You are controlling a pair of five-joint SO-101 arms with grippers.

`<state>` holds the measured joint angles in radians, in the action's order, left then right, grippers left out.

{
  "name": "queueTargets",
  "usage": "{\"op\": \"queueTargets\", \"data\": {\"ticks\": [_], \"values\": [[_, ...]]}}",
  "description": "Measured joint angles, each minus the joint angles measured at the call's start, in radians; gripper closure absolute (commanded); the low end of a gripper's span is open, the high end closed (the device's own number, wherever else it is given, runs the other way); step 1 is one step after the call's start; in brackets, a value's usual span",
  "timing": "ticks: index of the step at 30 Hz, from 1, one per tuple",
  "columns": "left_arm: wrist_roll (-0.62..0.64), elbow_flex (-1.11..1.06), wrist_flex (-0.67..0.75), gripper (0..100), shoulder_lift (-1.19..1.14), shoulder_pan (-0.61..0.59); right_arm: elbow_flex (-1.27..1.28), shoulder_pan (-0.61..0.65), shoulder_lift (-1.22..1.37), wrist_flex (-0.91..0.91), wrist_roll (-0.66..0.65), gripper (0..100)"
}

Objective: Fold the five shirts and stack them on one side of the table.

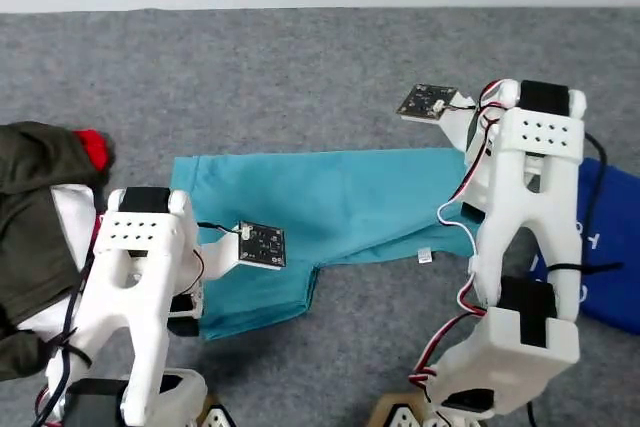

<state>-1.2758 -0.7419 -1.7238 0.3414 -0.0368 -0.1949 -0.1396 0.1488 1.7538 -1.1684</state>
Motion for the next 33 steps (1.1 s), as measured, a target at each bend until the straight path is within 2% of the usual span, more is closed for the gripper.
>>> {"op": "queueTargets", "data": {"ticks": [3, 12, 16, 18, 20, 22, 27, 30, 33], "values": [[0.0, 0.0, 0.0, 88, 0.0, 0.0, 0.0, -0.025, -0.052, 0.0, 0.063, 75.7], [0.0, 0.098, 0.0, 89, 0.0, 0.0, 0.0, -0.068, -0.14, 0.0, 0.121, 76.6], [0.002, 0.189, 0.0, 100, 0.0, -0.02, 0.0, -0.064, -0.14, -0.068, 0.19, 87.8], [0.031, 0.226, 0.0, 99, 0.0, -0.02, 0.0, -0.04, -0.124, -0.127, 0.249, 95.2], [0.103, 0.241, 0.02, 100, 0.0, -0.02, 0.0, -0.002, -0.084, -0.175, 0.299, 99.3], [0.212, 0.244, 0.074, 100, 0.0, -0.02, 0.0, 0.043, -0.025, -0.212, 0.354, 98.1], [0.566, 0.244, 0.229, 100, 0.0, -0.02, 0.0, 0.107, 0.143, -0.324, 0.479, 99.0], [0.756, 0.244, 0.307, 100, 0.0, -0.02, 0.0, 0.123, 0.232, -0.407, 0.505, 99.0], [0.867, 0.244, 0.359, 100, 0.0, -0.02, 0.0, 0.121, 0.311, -0.502, 0.511, 99.0]]}}
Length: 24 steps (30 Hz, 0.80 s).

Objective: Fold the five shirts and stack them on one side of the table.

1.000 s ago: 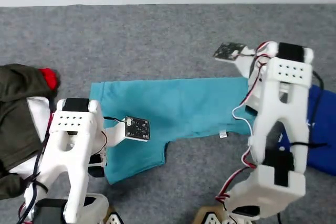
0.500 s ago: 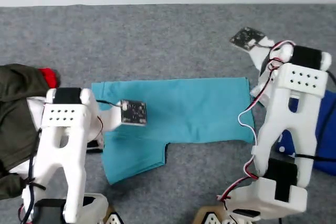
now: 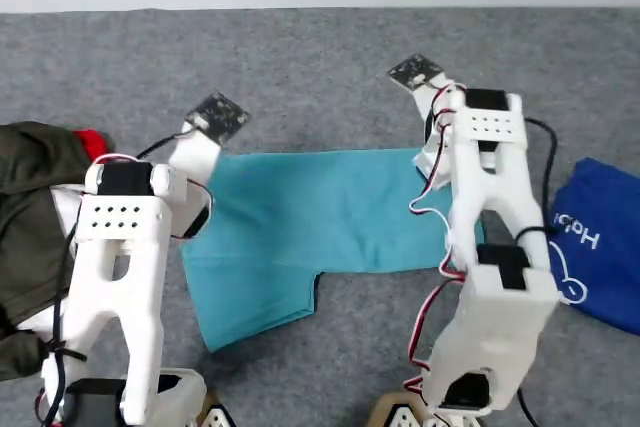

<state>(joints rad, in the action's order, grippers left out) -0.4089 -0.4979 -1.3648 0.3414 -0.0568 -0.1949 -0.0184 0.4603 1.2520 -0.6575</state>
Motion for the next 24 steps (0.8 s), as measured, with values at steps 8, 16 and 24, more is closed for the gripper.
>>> {"op": "queueTargets", "data": {"ticks": [8, 16, 24], "values": [[0.031, 0.0, 0.038, 100, 0.0, 0.0, -0.034, -0.028, 0.187, -0.239, -0.006, 99.0], [0.031, 0.012, 0.023, 100, 0.0, 0.0, -0.333, -0.041, 0.288, -0.089, -0.006, 99.0], [0.071, 0.204, -0.155, 100, 0.0, -0.103, -0.559, 0.041, 0.288, 0.293, -0.006, 99.0]]}}
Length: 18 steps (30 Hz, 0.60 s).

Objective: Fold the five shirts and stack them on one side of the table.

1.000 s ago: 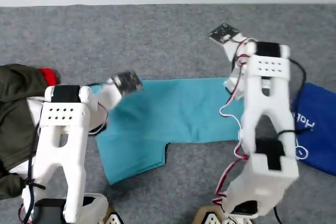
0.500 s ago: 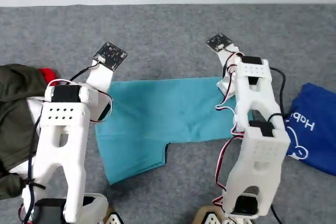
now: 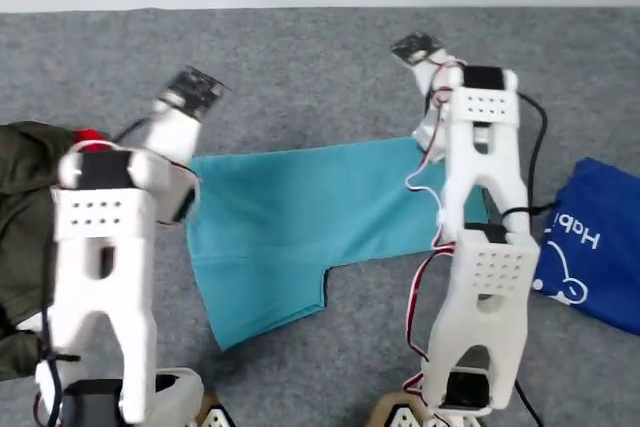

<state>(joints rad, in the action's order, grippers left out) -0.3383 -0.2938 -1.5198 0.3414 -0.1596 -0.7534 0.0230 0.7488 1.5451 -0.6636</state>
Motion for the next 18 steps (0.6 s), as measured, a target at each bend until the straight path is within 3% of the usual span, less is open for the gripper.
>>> {"op": "queueTargets", "data": {"ticks": [4, 14, 18], "values": [[0.032, 0.106, -0.066, 100, 0.0, -0.195, -0.055, 0.104, -0.005, 0.196, -0.015, 99.0], [0.034, 0.19, -0.106, 100, 0.0, -0.686, 0.279, 0.321, -0.262, 0.209, -0.204, 98.7], [-0.015, 0.19, -0.106, 100, -0.025, -0.795, 0.41, 0.428, -0.338, 0.209, -0.25, 85.1]]}}
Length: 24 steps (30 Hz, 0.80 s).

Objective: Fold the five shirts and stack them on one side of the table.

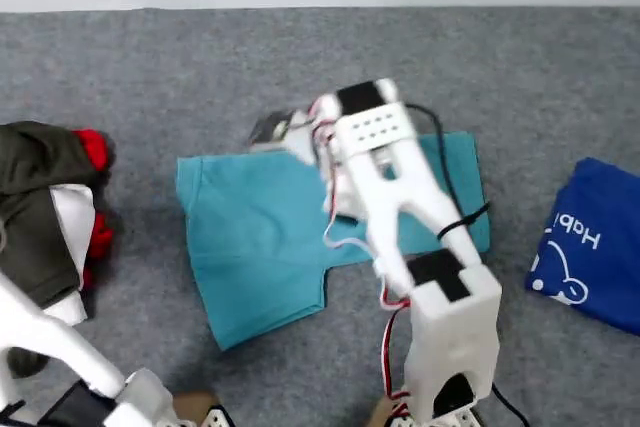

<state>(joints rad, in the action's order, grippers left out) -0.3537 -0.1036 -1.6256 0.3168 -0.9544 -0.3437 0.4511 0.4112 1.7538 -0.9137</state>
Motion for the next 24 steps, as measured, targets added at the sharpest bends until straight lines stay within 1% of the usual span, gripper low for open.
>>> {"op": "queueTargets", "data": {"ticks": [2, 7, 13, 17, 20, 24], "values": [[-0.015, 0.0, 0.0, 100, -0.021, -0.035, 0.046, 0.061, -0.009, 0.0, -0.011, 78.1], [-0.023, 0.0, 0.028, 100, -0.069, -0.106, 0.095, 0.199, -0.014, 0.0, -0.014, 77.7], [-0.023, 0.0, 0.029, 100, -0.087, -0.115, 0.095, 0.385, -0.014, 0.0, -0.014, 77.6], [-0.023, 0.0, 0.029, 100, -0.087, -0.115, 0.097, 0.473, -0.014, 0.0, -0.006, 77.5], [-0.023, 0.0, 0.029, 100, -0.091, -0.115, 0.101, 0.532, -0.014, -0.017, 0.083, 77.5], [-0.023, 0.0, 0.029, 100, -0.091, -0.115, 0.19, 0.6, -0.015, -0.083, 0.192, 77.5]]}}
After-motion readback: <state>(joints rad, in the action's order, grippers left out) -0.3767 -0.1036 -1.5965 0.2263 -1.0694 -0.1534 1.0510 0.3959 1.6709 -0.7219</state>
